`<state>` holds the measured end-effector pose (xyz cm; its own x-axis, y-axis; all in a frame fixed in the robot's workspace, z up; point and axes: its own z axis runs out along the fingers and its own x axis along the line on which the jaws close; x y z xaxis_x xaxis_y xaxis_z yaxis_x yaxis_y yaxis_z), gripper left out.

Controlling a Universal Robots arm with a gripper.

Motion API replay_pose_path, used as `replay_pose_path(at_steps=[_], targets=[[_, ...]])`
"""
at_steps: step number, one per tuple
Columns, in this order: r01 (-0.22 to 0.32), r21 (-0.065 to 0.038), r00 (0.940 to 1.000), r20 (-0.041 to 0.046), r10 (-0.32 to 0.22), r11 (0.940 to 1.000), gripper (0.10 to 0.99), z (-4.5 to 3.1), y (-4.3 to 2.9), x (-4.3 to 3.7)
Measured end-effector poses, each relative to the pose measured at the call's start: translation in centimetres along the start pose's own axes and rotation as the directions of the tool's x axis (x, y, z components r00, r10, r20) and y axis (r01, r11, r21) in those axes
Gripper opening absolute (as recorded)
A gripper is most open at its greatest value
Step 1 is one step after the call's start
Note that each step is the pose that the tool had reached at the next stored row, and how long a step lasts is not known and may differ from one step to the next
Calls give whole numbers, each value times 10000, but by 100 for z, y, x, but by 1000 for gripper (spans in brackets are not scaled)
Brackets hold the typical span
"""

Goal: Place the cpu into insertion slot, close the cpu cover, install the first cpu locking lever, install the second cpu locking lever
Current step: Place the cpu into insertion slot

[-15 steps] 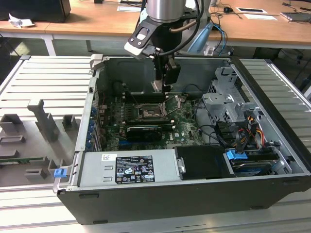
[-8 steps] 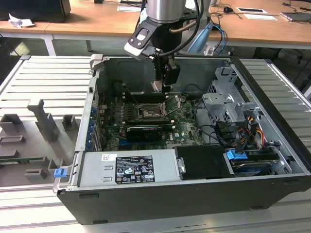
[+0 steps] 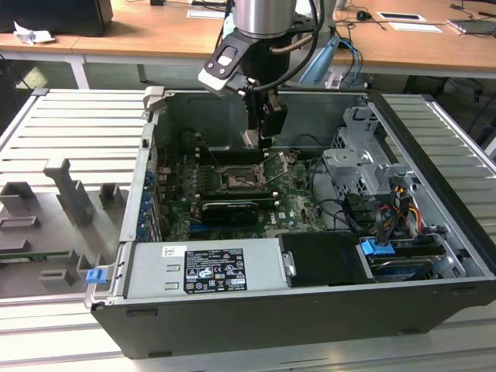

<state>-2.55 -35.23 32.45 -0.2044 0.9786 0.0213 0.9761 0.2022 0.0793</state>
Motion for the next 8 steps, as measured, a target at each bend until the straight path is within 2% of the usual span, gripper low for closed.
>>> replay_pose_path(at_steps=[1,4,8], targets=[[-99,2,10000,8,99,10000,529,9,0,0],[-879,27,9961,62,879,9961,529,48,-5,0],[-962,51,9953,60,962,9953,529,62,-16,1]])
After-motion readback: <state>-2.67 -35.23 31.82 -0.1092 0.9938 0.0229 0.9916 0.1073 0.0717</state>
